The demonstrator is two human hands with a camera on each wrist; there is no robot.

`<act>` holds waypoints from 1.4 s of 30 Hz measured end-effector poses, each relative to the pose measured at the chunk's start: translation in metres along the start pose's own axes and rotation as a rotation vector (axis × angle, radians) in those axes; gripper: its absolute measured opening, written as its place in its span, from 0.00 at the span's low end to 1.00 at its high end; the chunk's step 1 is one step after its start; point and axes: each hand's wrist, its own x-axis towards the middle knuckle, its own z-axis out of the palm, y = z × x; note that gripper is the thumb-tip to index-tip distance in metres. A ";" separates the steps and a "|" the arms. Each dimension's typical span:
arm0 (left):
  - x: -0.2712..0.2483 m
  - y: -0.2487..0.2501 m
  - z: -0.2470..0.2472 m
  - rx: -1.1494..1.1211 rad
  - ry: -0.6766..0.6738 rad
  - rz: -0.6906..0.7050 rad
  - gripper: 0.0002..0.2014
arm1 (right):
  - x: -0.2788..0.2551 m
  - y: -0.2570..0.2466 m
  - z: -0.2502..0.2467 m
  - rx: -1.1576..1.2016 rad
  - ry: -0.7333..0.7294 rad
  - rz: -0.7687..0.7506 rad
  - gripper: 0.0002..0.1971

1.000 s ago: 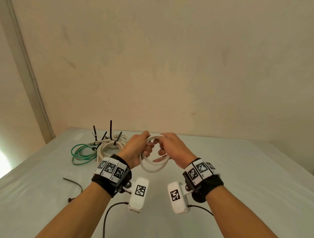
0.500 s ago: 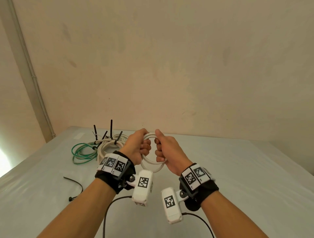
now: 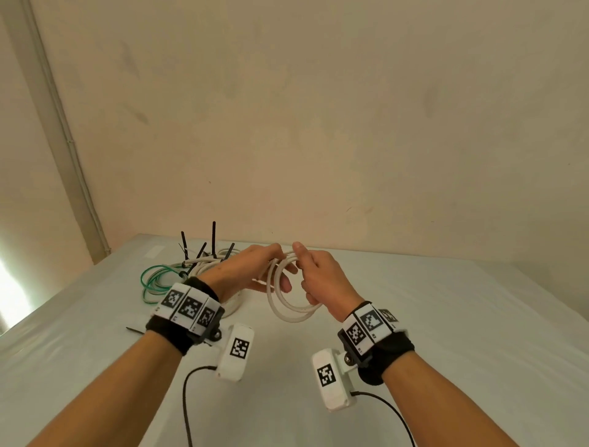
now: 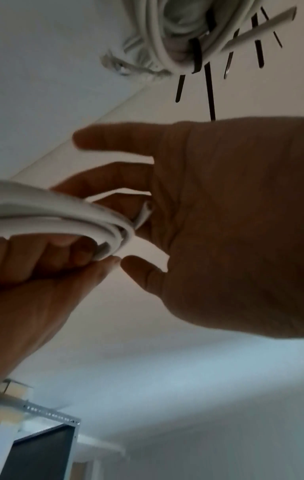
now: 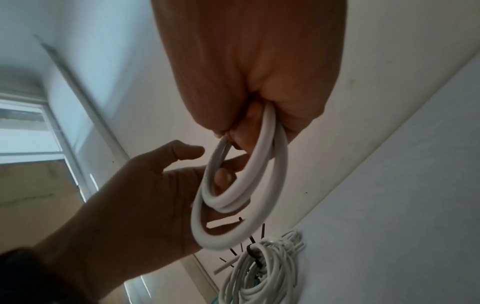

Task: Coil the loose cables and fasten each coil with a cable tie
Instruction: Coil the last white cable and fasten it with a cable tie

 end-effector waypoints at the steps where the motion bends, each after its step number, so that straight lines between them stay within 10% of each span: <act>1: -0.001 0.000 -0.005 0.009 -0.028 -0.027 0.25 | 0.001 -0.002 0.004 -0.026 0.007 -0.015 0.30; 8: -0.004 -0.025 -0.011 -0.702 0.146 -0.063 0.24 | 0.007 -0.025 0.055 -0.091 0.116 -0.185 0.31; 23: -0.075 -0.068 -0.124 -0.182 0.439 -0.237 0.21 | 0.013 -0.038 0.147 0.203 -0.492 0.269 0.25; 30: -0.108 -0.088 -0.168 -0.156 0.560 -0.316 0.20 | 0.007 -0.025 0.196 -0.500 -0.853 -0.164 0.08; 36: -0.105 -0.100 -0.167 -0.229 0.576 -0.294 0.21 | 0.007 -0.023 0.207 -0.722 -0.797 -0.306 0.04; 42: -0.088 -0.094 -0.150 -0.324 0.599 -0.219 0.20 | 0.012 -0.020 0.167 -0.423 -0.682 -0.137 0.01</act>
